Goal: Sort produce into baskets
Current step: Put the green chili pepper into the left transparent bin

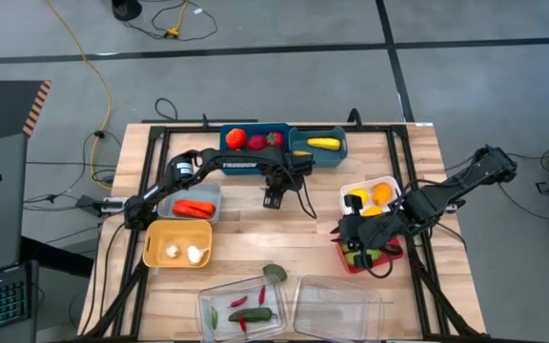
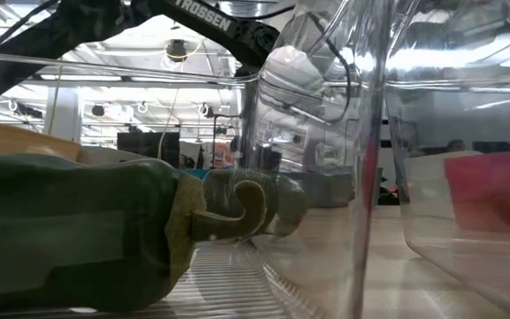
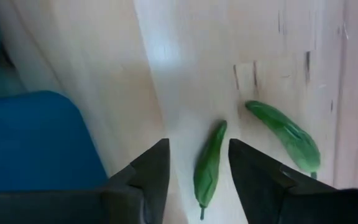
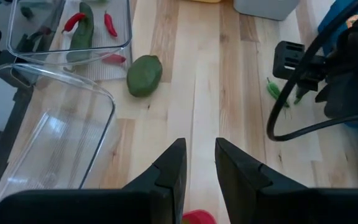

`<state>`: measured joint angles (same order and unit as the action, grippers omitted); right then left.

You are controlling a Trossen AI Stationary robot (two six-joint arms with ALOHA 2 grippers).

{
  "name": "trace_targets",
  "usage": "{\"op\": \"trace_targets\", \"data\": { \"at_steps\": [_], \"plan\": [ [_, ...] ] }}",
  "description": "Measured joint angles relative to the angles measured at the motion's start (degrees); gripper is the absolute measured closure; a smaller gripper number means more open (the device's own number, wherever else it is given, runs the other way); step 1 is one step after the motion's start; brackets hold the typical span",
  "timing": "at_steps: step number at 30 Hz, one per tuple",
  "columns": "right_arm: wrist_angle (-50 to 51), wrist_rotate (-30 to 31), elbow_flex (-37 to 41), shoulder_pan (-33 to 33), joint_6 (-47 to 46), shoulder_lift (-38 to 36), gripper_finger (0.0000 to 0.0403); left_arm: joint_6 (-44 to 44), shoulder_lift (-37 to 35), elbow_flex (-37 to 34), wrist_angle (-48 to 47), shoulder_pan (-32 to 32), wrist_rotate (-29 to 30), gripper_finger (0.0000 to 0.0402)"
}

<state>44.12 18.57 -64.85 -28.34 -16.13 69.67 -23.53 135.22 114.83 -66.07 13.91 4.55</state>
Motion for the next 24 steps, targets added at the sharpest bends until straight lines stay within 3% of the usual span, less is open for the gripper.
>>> {"op": "trace_targets", "data": {
  "at_steps": [11, 17, 24],
  "plan": [
    [0.03, -0.23, 0.0, 0.0, 0.1, 0.02, 0.0291, 0.09, -0.68, -6.66, 2.82, -0.38, 0.67, 0.0312],
    [0.02, -0.22, 0.01, 0.0, 0.12, 0.02, 0.0291, 0.63, -0.57, -6.63, 2.42, -0.59, 0.38, 0.0341],
    [-0.02, -0.22, 0.01, 0.0, 0.1, 0.02, 0.0291, 0.48, -0.96, -4.45, 0.45, -0.54, -4.04, 0.0377]
  ]
}}
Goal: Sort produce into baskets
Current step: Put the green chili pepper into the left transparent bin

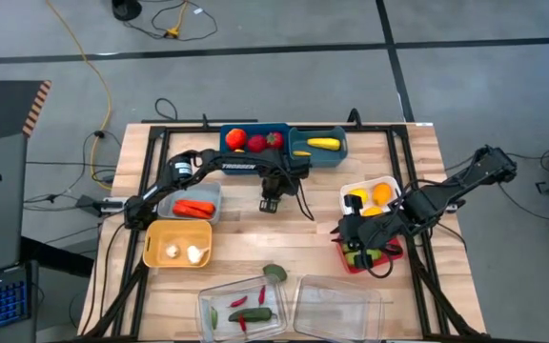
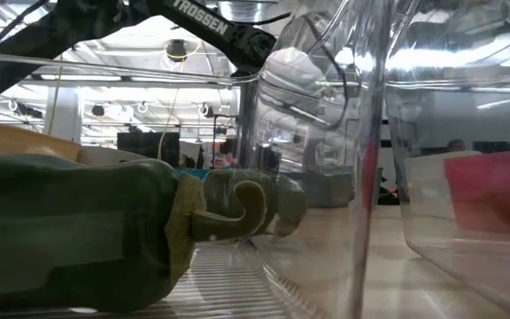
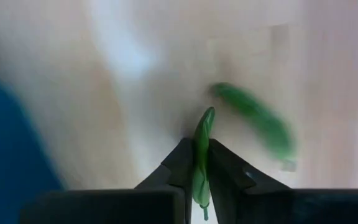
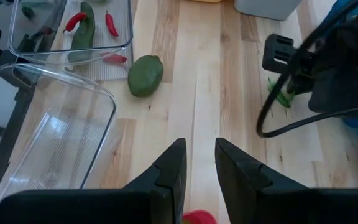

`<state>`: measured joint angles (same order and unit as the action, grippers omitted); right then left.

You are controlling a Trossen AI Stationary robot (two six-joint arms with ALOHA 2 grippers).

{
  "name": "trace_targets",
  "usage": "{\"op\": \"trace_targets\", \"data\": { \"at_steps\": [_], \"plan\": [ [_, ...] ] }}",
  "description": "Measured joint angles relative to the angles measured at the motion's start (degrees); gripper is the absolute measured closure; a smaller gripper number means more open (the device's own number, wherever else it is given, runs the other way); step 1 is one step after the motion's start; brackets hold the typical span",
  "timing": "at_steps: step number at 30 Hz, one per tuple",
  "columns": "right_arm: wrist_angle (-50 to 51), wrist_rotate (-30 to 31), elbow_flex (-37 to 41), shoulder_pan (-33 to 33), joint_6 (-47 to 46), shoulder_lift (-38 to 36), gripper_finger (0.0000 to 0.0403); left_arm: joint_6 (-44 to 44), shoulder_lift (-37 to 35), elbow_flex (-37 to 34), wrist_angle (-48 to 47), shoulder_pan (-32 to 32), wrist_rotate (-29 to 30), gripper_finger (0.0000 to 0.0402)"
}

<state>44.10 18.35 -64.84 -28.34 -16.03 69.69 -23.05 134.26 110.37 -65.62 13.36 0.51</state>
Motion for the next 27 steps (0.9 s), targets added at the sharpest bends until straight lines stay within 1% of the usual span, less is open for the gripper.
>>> {"op": "trace_targets", "data": {
  "at_steps": [3, 7, 12, 16, 18, 23, 27],
  "plan": [
    [-0.02, 0.0, 0.0, 0.0, 0.0, 0.0, 0.0291, 0.02, -1.33, 0.45, -2.1, -0.26, -2.32, 0.0383],
    [-0.12, 0.0, 0.0, 0.0, 0.0, 0.0, 0.0291, 0.16, -5.41, 0.8, -4.4, -0.17, -6.63, 0.0385],
    [-0.22, -0.01, 0.0, 0.0, 0.0, 0.0, 0.0291, 1.67, -11.44, 0.78, -7.28, -0.28, -6.96, 0.0385],
    [-0.24, -0.02, 0.0, 0.0, 0.0, 0.0, 0.0291, 5.3, -17.95, 0.8, -9.55, -0.71, -7.47, 0.0385],
    [-0.26, -0.02, 0.0, 0.0, 0.0, 0.0, 0.0291, 7.9, -21.02, 0.8, -9.91, -1.4, -8.62, 0.0385],
    [-0.47, -0.02, 0.0, 0.0, -0.02, 0.0, 0.0291, 16.12, -28.19, 0.87, -11.23, -6.2, -12.53, 0.0386],
    [-0.74, -0.02, 0.0, 0.0, -0.02, 0.0, 0.0291, 22.7, -30.69, 0.85, -11.92, -12.51, -13.68, 0.0386]
  ]
}}
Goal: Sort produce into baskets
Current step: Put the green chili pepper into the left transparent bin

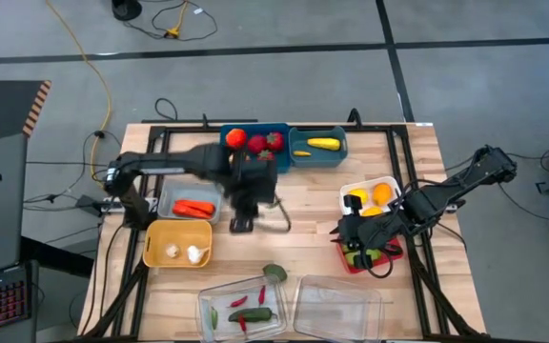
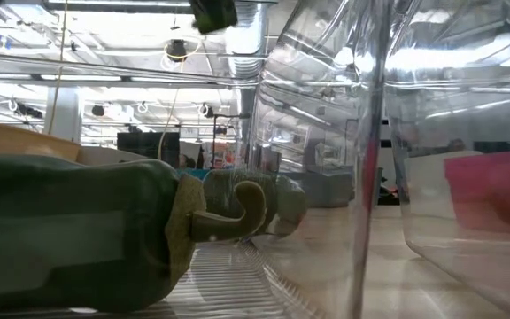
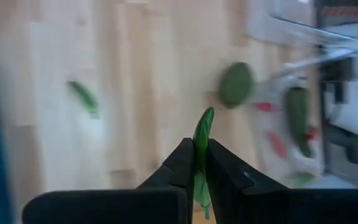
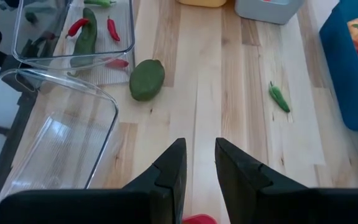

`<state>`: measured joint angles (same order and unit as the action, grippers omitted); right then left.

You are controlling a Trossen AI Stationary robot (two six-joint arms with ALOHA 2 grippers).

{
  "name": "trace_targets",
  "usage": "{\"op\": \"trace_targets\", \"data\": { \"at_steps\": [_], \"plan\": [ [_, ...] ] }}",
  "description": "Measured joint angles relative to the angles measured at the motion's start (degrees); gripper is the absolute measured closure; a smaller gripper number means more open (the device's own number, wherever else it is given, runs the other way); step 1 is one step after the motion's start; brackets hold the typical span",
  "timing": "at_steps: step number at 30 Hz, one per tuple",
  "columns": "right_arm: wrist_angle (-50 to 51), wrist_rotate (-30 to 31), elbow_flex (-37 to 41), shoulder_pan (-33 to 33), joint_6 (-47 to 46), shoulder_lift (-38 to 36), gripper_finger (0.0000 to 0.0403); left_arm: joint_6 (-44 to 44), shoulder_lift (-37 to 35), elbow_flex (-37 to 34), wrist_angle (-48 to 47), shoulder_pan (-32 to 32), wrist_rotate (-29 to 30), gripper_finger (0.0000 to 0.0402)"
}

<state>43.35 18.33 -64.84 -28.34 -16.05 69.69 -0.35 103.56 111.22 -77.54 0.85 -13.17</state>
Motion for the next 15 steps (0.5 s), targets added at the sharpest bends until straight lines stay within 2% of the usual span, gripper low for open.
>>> {"op": "trace_targets", "data": {
  "at_steps": [10, 15],
  "plan": [
    [-0.62, -0.01, 0.0, 0.0, 0.0, 0.0, 0.0291, 15.18, 0.66, 0.0, 2.12, -19.07, 0.61, 0.0386],
    [-0.73, -0.05, 0.0, 0.0, -0.02, 0.02, 0.0291, 24.06, 2.29, 0.0, 6.13, -26.09, 3.37, 0.0386]
  ]
}}
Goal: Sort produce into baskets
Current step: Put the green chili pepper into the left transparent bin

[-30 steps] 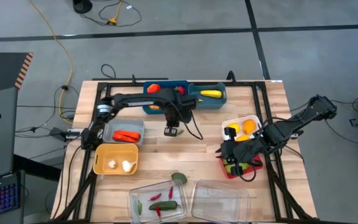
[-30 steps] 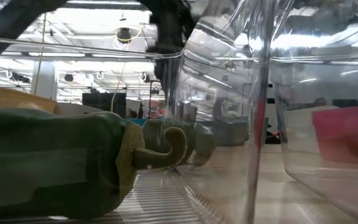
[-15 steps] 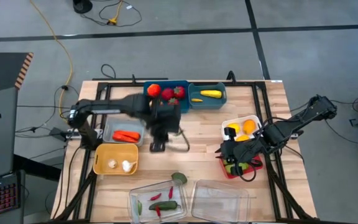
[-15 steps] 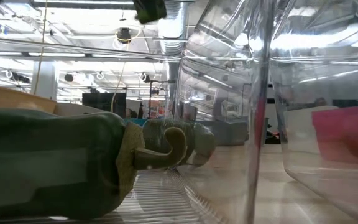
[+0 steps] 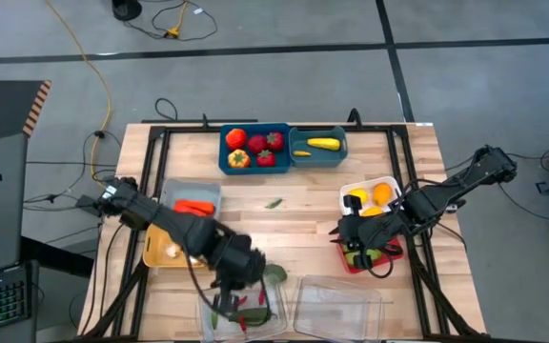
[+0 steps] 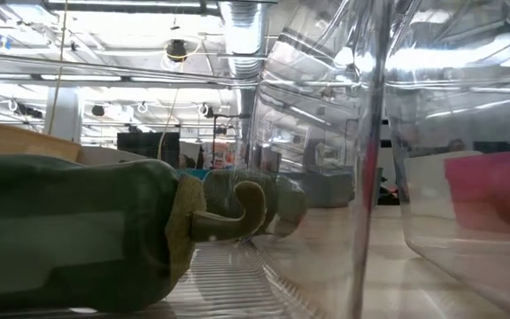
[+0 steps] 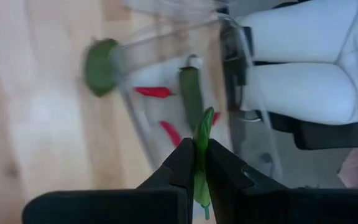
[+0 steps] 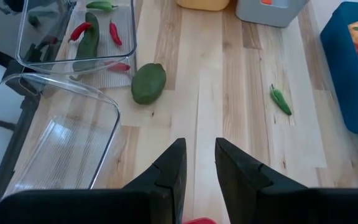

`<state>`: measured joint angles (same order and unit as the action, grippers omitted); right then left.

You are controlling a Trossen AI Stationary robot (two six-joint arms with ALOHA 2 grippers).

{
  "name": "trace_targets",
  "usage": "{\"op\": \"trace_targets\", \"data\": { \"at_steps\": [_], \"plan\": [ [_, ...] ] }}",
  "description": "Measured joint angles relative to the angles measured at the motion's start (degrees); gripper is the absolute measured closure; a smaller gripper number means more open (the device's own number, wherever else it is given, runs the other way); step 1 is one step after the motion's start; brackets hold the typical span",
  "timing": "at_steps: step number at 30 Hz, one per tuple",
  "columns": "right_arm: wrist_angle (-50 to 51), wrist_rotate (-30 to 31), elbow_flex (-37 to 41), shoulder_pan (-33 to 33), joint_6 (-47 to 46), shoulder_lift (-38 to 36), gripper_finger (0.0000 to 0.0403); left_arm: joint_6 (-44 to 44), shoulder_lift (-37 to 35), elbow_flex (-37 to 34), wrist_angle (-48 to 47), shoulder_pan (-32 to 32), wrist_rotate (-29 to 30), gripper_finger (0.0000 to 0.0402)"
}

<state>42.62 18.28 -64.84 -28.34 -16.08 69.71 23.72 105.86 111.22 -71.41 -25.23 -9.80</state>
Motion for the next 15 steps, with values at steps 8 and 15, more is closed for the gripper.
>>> {"op": "trace_targets", "data": {
  "at_steps": [8, 15],
  "plan": [
    [-0.97, -0.28, 0.0, 0.0, 0.0, 0.04, 0.0291, 8.23, 3.73, -0.04, 2.21, -5.25, 0.03, 0.0358],
    [-1.3, -0.3, 0.0, 0.0, 0.0, 0.02, 0.0291, 12.55, 6.91, -0.04, 4.11, -6.03, -0.02, 0.0301]
  ]
}}
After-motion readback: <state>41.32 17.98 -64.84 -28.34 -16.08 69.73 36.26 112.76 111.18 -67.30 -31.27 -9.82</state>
